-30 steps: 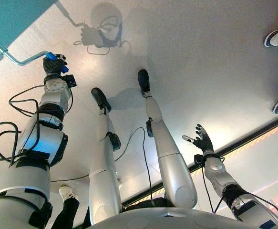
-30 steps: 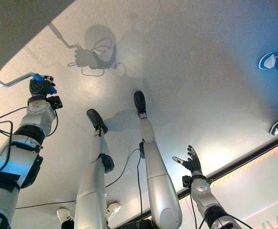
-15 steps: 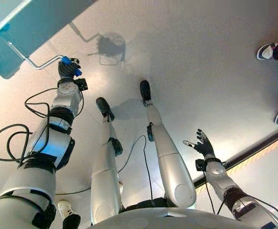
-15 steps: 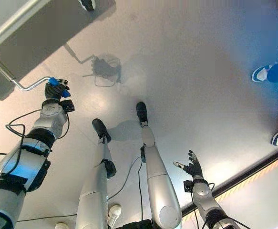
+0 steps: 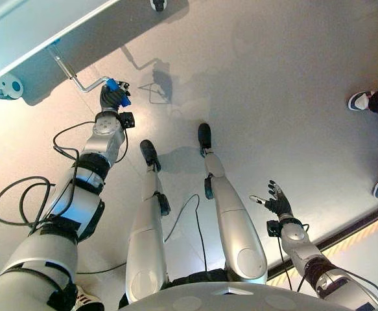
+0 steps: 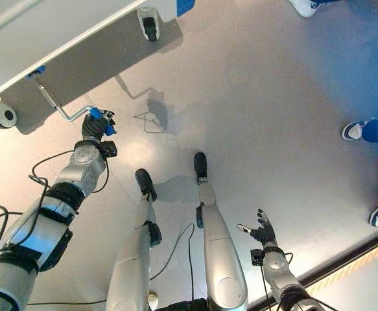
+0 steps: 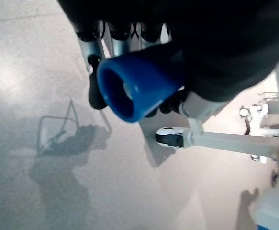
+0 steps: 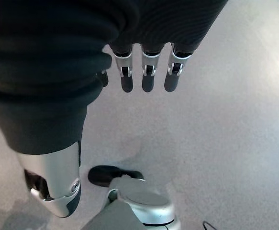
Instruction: Raise the hospital bed
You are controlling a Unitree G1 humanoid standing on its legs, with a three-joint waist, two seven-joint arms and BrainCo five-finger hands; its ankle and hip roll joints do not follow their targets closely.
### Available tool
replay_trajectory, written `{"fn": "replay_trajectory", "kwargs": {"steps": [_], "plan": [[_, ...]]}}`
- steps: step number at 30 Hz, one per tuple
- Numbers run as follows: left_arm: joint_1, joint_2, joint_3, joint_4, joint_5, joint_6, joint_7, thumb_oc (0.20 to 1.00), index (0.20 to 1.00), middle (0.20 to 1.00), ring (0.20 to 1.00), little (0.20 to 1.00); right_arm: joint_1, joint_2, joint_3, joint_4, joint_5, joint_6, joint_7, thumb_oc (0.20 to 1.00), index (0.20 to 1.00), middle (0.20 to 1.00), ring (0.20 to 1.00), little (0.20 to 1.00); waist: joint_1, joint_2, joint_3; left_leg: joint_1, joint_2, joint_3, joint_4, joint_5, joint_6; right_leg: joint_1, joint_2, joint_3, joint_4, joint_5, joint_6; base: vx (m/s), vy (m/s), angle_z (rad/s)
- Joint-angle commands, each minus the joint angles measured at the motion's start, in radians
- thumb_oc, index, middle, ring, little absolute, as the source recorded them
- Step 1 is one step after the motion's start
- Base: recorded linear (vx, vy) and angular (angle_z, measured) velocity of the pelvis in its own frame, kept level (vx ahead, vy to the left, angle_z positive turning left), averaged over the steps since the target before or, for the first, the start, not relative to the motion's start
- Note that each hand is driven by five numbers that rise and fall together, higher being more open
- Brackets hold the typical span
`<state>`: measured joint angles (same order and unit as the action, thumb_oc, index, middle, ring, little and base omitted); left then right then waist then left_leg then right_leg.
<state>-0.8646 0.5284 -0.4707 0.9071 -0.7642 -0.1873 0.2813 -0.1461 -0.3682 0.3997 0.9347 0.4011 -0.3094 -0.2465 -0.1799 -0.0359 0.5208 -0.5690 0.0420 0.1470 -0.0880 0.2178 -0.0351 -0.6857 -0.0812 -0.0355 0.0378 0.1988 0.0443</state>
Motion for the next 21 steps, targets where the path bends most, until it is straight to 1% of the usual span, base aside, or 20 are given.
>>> {"fn": "replay_trajectory", "kwargs": {"steps": [1, 10, 15, 17, 21], "plan": [[-0.095, 0.011, 0.018, -0.150, 0.047, -0.137, -0.042, 0.200, 0.200, 0.200, 0.200, 0.200, 0.076, -0.053, -0.044, -0.002, -0.019, 0.025, 0.005, 1.000, 1.000, 1.000, 1.000, 1.000, 0.001, 0.056, -0.001, 0.096, -0.005, -0.034, 0.001, -0.064, -0.024, -0.010, 0.019, -0.025, 0.113, -0.061, 0.061, 0.00, 0.029, 0.16], [0.026, 0.077, 0.061, -0.280, 0.030, -0.158, -0.051, 0.200, 0.200, 0.200, 0.200, 0.200, 0.078, -0.050, -0.073, 0.036, -0.021, 0.040, 0.014, 1.000, 1.000, 1.000, 1.000, 1.000, 0.039, 0.051, -0.001, 0.126, -0.025, -0.071, 0.001, -0.062, -0.015, 0.053, -0.009, -0.060, 0.109, -0.067, 0.064, 0.00, 0.038, 0.14], [0.092, 0.111, 0.093, -0.330, 0.028, -0.165, -0.053, 0.200, 0.200, 0.200, 0.200, 0.200, 0.082, -0.047, -0.085, 0.053, -0.023, 0.045, 0.019, 1.000, 1.000, 1.000, 1.000, 1.000, 0.060, 0.039, -0.001, 0.134, -0.033, -0.092, 0.001, -0.063, -0.010, 0.078, -0.024, -0.079, 0.108, -0.070, 0.067, 0.00, 0.044, 0.16], [0.102, 0.112, 0.099, -0.331, 0.024, -0.167, -0.051, 0.200, 0.200, 0.200, 0.200, 0.200, 0.079, -0.047, -0.087, 0.061, -0.022, 0.048, 0.020, 1.000, 1.000, 1.000, 1.000, 1.000, 0.064, 0.035, -0.001, 0.135, -0.034, -0.096, 0.001, -0.060, -0.009, 0.084, -0.026, -0.083, 0.109, -0.071, 0.068, 0.00, 0.027, 0.12], [0.143, 0.139, 0.124, -0.350, 0.024, -0.167, -0.059, 0.200, 0.200, 0.200, 0.200, 0.200, 0.076, -0.043, -0.097, 0.093, -0.024, 0.054, 0.025, 1.000, 1.000, 1.000, 1.000, 1.000, 0.086, 0.022, -0.004, 0.132, -0.041, -0.117, 0.001, -0.058, -0.008, 0.107, -0.041, -0.113, 0.099, -0.077, 0.070, 0.01, 0.010, 0.20]]}}
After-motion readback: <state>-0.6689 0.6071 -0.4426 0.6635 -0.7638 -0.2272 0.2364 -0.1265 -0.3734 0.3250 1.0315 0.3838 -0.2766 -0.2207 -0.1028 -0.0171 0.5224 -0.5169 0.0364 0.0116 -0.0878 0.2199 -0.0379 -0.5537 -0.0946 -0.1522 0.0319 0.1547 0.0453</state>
